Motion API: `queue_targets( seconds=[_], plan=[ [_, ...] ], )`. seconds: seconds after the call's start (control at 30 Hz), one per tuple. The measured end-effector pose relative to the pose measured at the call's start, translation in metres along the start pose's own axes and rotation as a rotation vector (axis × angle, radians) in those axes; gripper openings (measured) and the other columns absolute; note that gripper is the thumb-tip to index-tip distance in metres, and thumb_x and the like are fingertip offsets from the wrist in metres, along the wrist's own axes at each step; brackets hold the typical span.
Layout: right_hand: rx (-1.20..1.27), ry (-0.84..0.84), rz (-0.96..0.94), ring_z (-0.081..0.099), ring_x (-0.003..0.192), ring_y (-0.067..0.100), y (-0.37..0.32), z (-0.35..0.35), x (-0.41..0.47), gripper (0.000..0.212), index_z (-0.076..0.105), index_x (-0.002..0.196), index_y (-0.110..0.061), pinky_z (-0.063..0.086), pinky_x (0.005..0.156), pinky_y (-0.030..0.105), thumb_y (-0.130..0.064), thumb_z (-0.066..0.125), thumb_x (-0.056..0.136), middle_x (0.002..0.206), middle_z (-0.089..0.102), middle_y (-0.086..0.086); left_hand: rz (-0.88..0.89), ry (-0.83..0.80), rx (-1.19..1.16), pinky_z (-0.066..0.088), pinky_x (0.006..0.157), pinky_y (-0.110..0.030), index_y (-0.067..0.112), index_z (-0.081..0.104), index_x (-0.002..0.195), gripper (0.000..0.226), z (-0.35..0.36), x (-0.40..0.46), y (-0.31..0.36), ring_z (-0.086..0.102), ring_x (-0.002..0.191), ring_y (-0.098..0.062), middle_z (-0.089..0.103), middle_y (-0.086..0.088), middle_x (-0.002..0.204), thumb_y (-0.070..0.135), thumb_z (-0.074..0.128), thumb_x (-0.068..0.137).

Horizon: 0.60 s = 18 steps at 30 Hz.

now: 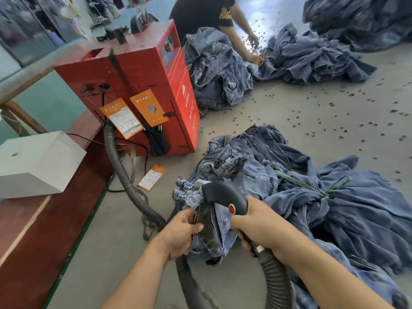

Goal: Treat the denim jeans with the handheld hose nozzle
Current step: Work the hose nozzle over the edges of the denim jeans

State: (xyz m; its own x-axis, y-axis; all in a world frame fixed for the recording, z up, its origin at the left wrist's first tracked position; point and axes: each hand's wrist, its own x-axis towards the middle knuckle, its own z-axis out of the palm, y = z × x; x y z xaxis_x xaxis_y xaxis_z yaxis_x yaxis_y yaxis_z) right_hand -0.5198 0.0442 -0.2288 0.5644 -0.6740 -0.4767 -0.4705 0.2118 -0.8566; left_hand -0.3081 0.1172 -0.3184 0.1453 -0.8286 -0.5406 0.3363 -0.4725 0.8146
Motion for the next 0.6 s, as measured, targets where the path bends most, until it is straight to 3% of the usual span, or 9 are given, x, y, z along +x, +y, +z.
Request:
queue_targets(
  seconds=[0.13,0.23,0.37,0.5,0.6],
  plan=[
    [0.058,-0.021,0.010,0.049,0.043,0.023,0.004,-0.008,-0.014,0.015,0.050,0.099,-0.015,0.042,0.041,0.029,-0.013,0.058,0.086,0.056,0.057,0.009,0.012,0.025,-0.029,0.050,0.107,-0.054,-0.006,0.059,0.126,0.040,0.006,-0.003,0.004,0.066,0.120,-0.040,0.070,-0.027,0.123,-0.024,0.041,0.096],
    [0.006,-0.048,0.039,0.049,0.039,0.023,0.008,-0.001,-0.020,0.021,0.051,0.106,-0.011,0.044,0.043,0.031,-0.015,0.058,0.086,0.057,0.056,0.007,-0.010,0.014,-0.064,0.059,0.094,-0.045,-0.004,0.061,0.124,0.039,0.014,-0.006,0.003,0.073,0.108,-0.034,0.074,-0.024,0.116,-0.024,0.041,0.096],
    [0.155,0.046,0.034,0.049,0.043,0.022,0.005,-0.009,-0.009,0.016,0.049,0.106,-0.009,0.044,0.045,0.031,-0.016,0.059,0.095,0.064,0.055,0.009,-0.003,-0.001,-0.068,0.051,0.106,-0.055,-0.005,0.058,0.130,0.043,0.015,-0.013,-0.001,0.066,0.119,-0.042,0.069,-0.028,0.125,-0.023,0.040,0.096],
    [0.060,-0.054,0.062,0.052,0.041,0.021,0.019,-0.008,-0.036,0.020,0.051,0.102,-0.016,0.043,0.043,0.030,-0.019,0.060,0.083,0.055,0.056,0.003,0.002,0.010,-0.148,0.055,0.098,-0.055,-0.007,0.055,0.132,0.042,0.014,-0.011,-0.002,0.066,0.115,-0.046,0.067,-0.033,0.125,-0.022,0.041,0.095],
    [0.079,-0.043,0.036,0.050,0.043,0.023,0.014,0.001,-0.023,0.016,0.051,0.101,-0.014,0.044,0.046,0.032,-0.013,0.057,0.086,0.056,0.055,0.004,-0.005,-0.026,-0.206,0.061,0.086,-0.050,-0.008,0.055,0.131,0.042,0.016,-0.012,-0.008,0.070,0.106,-0.044,0.067,-0.034,0.122,-0.022,0.045,0.092]
  ],
)
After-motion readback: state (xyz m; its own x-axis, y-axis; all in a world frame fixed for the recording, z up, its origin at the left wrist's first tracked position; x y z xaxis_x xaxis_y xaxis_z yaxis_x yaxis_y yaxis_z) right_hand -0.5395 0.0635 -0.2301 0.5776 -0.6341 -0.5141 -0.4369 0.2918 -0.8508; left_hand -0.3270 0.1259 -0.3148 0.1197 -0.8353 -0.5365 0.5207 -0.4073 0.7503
